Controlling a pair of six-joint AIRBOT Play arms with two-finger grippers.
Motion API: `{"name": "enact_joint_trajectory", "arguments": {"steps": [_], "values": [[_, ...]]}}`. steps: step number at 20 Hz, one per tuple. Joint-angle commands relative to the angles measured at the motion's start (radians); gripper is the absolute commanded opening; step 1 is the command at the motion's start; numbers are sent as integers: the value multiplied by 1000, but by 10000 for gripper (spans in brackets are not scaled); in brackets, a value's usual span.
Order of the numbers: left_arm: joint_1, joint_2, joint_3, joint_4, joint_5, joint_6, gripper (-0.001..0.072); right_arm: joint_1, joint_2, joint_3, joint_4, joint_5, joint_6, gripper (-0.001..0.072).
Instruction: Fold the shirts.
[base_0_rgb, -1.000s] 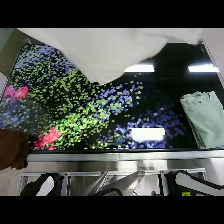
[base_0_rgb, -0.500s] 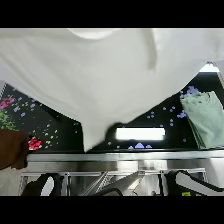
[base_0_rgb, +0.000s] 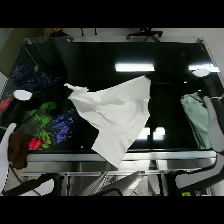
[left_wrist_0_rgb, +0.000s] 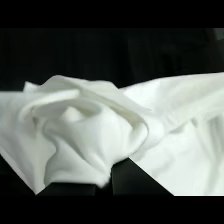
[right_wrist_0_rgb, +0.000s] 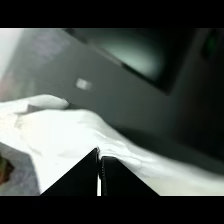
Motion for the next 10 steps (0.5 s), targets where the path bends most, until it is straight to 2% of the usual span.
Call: {"name": "enact_joint_trajectory", "arguments": {"steps": [1,2,3,4,5,7,10], "values": [[0,-252,77,3,71,49,56,47,-177,-30,64,-134,-66,163],[14,-299,139,3,49,49,426,44,-188,-29,76,-142,-75,178],[25,-335,199,3,27,46,695,34,-188,-29,75,-144,-75,201],[41,-365,267,4,-14,40,695,17,-177,-28,73,-135,-75,353],[62,-384,328,4,-59,40,695,-8,-158,-26,69,-99,-74,427],[106,-393,424,5,-140,40,695,-75,-100,-26,53,18,-49,427],[186,-394,513,22,-311,-7,694,-189,-3,-27,-40,206,54,426]]}}
